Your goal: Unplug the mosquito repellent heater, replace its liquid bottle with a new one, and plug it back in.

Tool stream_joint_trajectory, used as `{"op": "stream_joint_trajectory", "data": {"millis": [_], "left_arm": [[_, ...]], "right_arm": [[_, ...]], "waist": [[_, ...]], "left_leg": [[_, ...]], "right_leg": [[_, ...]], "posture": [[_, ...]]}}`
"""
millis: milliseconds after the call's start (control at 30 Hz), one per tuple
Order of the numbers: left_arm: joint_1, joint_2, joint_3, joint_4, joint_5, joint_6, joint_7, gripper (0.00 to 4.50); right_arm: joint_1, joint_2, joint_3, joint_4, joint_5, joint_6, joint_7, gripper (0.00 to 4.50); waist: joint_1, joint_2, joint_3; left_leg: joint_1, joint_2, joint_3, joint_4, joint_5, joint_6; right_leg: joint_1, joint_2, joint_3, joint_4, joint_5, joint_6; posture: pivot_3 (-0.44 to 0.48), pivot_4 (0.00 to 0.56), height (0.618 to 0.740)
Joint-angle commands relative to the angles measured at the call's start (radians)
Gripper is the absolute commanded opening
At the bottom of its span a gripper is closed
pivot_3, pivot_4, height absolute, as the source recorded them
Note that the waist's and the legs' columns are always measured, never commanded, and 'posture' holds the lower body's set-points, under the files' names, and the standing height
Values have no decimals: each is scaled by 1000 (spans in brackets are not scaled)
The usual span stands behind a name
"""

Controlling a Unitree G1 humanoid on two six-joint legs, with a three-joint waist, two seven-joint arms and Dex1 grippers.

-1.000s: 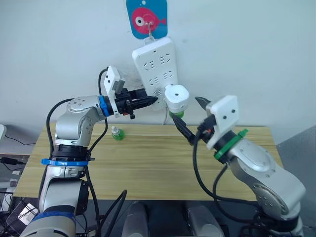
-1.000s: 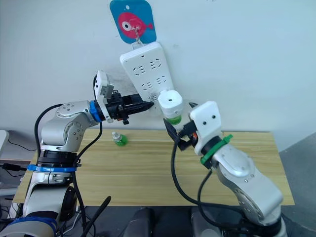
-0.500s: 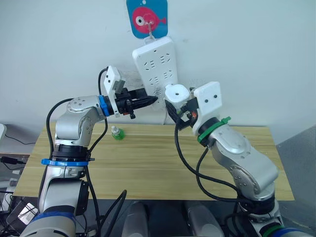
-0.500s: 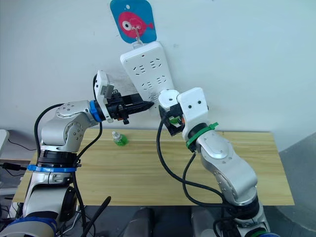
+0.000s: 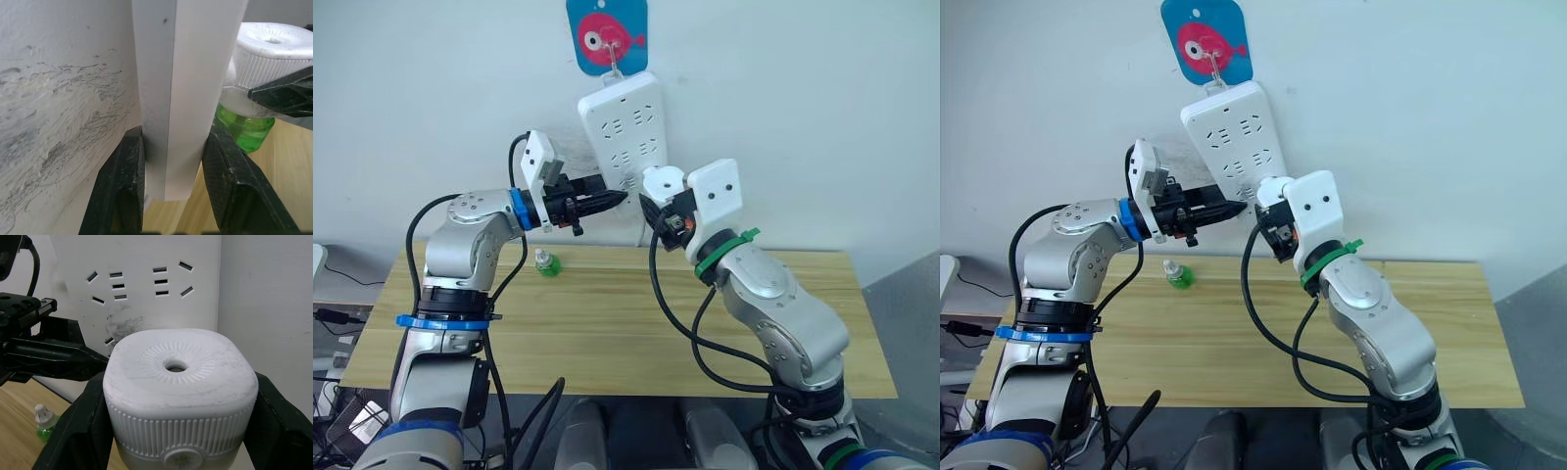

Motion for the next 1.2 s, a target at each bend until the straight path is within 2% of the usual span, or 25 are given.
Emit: {"op": "stream_joint_trajectory", "data": {"millis": [33, 200, 367, 467, 600, 700, 733, 967, 1200], "left_arm": [[16, 32, 13, 24, 61, -41, 49, 1304], [55, 35, 6, 2, 75, -77, 71, 1304], [188, 39, 39, -124, 45, -87, 107, 1304], [304, 51, 46, -221, 44, -158, 85, 2270], [464, 47, 45, -358, 27, -198, 88, 3530], [543, 24, 30, -444, 1, -198, 96, 4358], [556, 8, 15, -471, -2, -201, 106, 4495], [507, -128, -90, -527, 20, -216, 181, 4500], [393, -286, -153, -479, 77, -289, 298, 4500]], "right_arm": [[14, -35, -74, -166, 24, 81, 24, 2983], [31, -23, -121, -234, 68, 143, 48, 2983], [97, 47, -213, -218, 109, 84, 66, 2983], [119, 61, -242, -210, 118, 57, 74, 2983], [136, 73, -260, -202, 135, 33, 74, 2983], [145, 95, -280, -195, 151, 22, 68, 2983], [147, 111, -291, -192, 161, 20, 65, 2983], [138, 251, -391, -186, 294, 64, 39, 2983], [131, 339, -471, -183, 457, 113, -38, 2983]], "waist": [[-3, 0, 0], [-20, 0, 0], [-35, 0, 0], [-51, 1, 0], [-47, 2, 1], [-43, 1, 1], [-41, 1, 1], [-38, 1, 1], [-45, 2, 1]], "left_leg": [[0, -2, 0, -1, 0, 0], [-1, -5, 0, 0, 1, 3], [2, -5, -1, 0, 3, 8], [2, -5, -1, 0, 4, 8], [3, -5, -1, -3, 4, 8], [2, -5, -1, -3, 4, 8], [2, -5, -1, -3, 4, 8], [2, -6, -1, -1, 5, 8], [2, -6, -1, -2, 5, 8]], "right_leg": [[0, -2, -1, -1, 0, 0], [1, -5, -2, -1, 0, 0], [1, -5, -3, 7, 0, 0], [1, -5, -2, 8, 0, 0], [-1, -4, -2, 8, 0, 0], [-1, -5, -1, 8, 0, 0], [0, -5, -1, 8, 0, 0], [1, -5, -1, 9, 0, 0], [0, -5, -1, 9, 0, 0]], "posture": [[-158, 251, 697], [-164, 252, 697], [-159, 252, 697], [-155, 253, 697], [-150, 256, 697], [-150, 256, 697], [-150, 256, 697], [-154, 259, 697], [-176, 263, 697]]}}
